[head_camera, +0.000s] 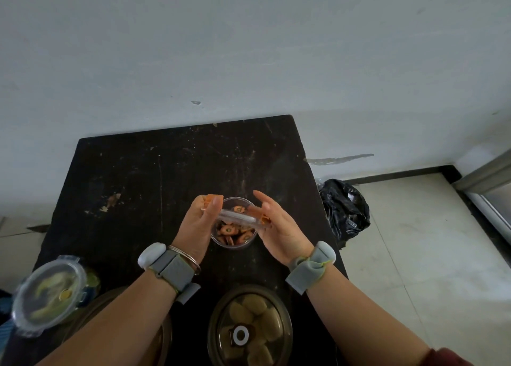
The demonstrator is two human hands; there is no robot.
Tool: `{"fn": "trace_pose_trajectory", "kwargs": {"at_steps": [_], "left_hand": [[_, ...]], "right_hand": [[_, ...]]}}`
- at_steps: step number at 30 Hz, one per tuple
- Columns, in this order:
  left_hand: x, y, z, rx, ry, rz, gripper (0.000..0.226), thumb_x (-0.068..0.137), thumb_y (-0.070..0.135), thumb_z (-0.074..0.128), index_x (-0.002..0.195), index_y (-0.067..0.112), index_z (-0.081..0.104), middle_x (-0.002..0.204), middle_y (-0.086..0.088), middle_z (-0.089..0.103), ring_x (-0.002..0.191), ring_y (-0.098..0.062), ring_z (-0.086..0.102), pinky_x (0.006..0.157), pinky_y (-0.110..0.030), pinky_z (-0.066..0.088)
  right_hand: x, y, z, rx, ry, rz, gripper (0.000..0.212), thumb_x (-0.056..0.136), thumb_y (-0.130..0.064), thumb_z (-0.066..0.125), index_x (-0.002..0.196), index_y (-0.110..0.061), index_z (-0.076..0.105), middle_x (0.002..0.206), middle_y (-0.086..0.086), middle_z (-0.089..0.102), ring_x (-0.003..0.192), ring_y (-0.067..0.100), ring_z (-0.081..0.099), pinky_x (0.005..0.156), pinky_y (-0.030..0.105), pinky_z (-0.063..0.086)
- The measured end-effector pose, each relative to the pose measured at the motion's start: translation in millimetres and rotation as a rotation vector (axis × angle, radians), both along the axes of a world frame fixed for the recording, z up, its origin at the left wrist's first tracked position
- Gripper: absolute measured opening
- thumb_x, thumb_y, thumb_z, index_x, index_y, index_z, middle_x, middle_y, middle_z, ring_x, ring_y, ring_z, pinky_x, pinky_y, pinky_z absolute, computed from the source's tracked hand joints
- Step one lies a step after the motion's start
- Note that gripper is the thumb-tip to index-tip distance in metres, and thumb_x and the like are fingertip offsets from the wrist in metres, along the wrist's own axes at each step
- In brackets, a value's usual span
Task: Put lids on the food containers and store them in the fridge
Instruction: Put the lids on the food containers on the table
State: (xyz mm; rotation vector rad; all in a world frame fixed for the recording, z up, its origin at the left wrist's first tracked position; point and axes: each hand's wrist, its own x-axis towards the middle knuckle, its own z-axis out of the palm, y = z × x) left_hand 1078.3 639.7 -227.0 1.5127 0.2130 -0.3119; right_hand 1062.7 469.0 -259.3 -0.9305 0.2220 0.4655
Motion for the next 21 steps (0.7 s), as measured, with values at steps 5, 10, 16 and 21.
{"fn": "trace_pose_trajectory", "kwargs": {"at_steps": [5, 10, 16, 21], "left_hand": [[24.3, 22.7, 3.4, 0.092, -0.025, -0.259, 0.1, 0.038, 0.076, 0.073, 0.116, 0.016, 0.054, 0.116, -0.002, 0.059, 0.112, -0.021, 0.057, 0.102, -0.043, 0.043], [50.6, 53.9, -3.2, 0.258, 0.068, -0.578, 0.096, 0.029, 0.064, 0.083, 0.117, 0.039, 0.05, 0.129, 0.01, 0.049, 0.12, -0.016, 0.05, 0.1, -0.04, 0.044], [42.5, 52.5, -36.7, 0.589, -0.026, -0.628, 0.075, 0.04, 0.047, 0.087, 0.105, 0.04, 0.051, 0.123, 0.024, 0.038, 0.114, -0.004, 0.046, 0.086, -0.019, 0.042], [42.1, 46.0, -44.5, 0.638, -0.17, -0.48, 0.076, 0.043, 0.062, 0.071, 0.111, 0.044, 0.044, 0.116, 0.024, 0.043, 0.109, -0.007, 0.047, 0.08, -0.021, 0.043]], "right_hand": [[19.2, -16.7, -8.8, -0.373, -0.207, 0.19, 0.115, 0.042, -0.062, 0.086, 0.138, -0.036, 0.03, 0.145, 0.013, 0.037, 0.134, 0.019, 0.041, 0.112, 0.042, 0.037], [37.5, -28.5, -15.4, -0.629, -0.416, 0.315, 0.112, 0.045, -0.057, 0.088, 0.138, -0.047, 0.024, 0.148, 0.011, 0.037, 0.14, 0.014, 0.034, 0.116, 0.037, 0.031], [48.5, -17.0, -25.5, -1.068, -0.703, 0.516, 0.121, 0.05, -0.041, 0.092, 0.149, -0.027, 0.025, 0.147, -0.002, 0.037, 0.138, 0.016, 0.031, 0.116, 0.034, 0.028], [38.1, -17.6, -50.3, -1.116, -0.693, 0.564, 0.118, 0.056, -0.044, 0.089, 0.15, -0.023, 0.021, 0.158, 0.003, 0.015, 0.145, 0.019, 0.02, 0.118, 0.032, 0.024]]}}
